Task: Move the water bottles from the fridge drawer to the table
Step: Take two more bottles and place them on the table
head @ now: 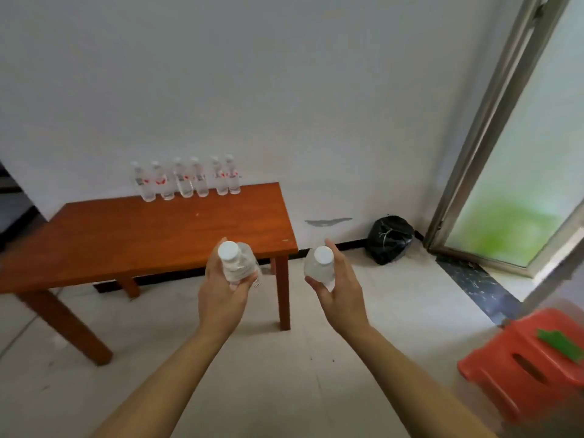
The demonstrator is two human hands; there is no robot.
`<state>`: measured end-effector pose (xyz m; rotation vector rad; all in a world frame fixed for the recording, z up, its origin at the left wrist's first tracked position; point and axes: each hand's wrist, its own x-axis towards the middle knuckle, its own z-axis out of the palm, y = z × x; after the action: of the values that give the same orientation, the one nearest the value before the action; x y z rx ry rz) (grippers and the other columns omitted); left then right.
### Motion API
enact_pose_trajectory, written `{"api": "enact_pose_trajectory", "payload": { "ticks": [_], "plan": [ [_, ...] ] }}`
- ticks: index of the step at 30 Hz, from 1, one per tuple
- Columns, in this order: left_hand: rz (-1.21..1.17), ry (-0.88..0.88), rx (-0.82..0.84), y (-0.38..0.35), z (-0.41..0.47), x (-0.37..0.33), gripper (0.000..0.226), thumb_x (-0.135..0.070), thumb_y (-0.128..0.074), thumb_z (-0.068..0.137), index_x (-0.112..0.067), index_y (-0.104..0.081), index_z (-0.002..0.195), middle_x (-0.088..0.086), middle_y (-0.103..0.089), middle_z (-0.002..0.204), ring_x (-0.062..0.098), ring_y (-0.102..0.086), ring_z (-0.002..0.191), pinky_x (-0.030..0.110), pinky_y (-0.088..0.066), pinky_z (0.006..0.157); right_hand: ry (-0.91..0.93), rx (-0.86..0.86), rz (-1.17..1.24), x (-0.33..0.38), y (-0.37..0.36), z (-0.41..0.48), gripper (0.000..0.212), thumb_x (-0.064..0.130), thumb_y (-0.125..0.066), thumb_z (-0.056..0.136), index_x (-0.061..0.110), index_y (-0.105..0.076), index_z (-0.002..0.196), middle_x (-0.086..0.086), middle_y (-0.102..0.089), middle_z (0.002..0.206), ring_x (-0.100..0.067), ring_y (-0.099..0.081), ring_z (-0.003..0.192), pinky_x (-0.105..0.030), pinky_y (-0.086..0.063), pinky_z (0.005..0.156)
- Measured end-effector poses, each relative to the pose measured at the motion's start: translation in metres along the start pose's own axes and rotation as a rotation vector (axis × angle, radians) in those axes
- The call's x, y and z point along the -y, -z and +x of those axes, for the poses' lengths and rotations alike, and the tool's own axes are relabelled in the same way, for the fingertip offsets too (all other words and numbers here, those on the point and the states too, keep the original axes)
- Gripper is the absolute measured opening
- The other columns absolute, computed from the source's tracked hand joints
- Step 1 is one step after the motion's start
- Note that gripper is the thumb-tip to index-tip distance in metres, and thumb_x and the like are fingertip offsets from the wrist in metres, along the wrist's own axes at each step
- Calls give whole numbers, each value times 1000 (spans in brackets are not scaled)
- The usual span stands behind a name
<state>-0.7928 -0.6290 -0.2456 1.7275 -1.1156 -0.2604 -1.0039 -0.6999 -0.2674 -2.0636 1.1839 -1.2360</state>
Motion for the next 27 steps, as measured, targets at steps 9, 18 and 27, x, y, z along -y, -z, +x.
{"api": "enact_pose_trajectory", "payload": {
  "ticks": [9,18,27],
  "plan": [
    [1,91,-133,104,117,104,90,-24,-82,77,-40,-26,146,-5,-51,137,20,-51,125,47,-46,103,-23,130,130,58,-172,98,81,31,-74,88,49,-20,146,26,-36,140,9,-33,127,-18,-32,105],
    [90,111,-190,120,260,201,87,-21,-82,76,-32,-31,145,-5,-54,135,18,-52,127,45,-49,103,-45,228,187,35,-335,215,83,33,-75,87,52,-19,146,15,-42,150,0,-36,135,-24,-35,108],
    [192,140,-219,136,450,251,82,-25,-82,76,-27,-36,144,-2,-58,135,20,-57,124,49,-51,99,-15,333,277,33,-487,397,77,30,-76,87,35,-29,148,9,-47,147,-13,-44,136,-39,-43,110]
  ]
}}
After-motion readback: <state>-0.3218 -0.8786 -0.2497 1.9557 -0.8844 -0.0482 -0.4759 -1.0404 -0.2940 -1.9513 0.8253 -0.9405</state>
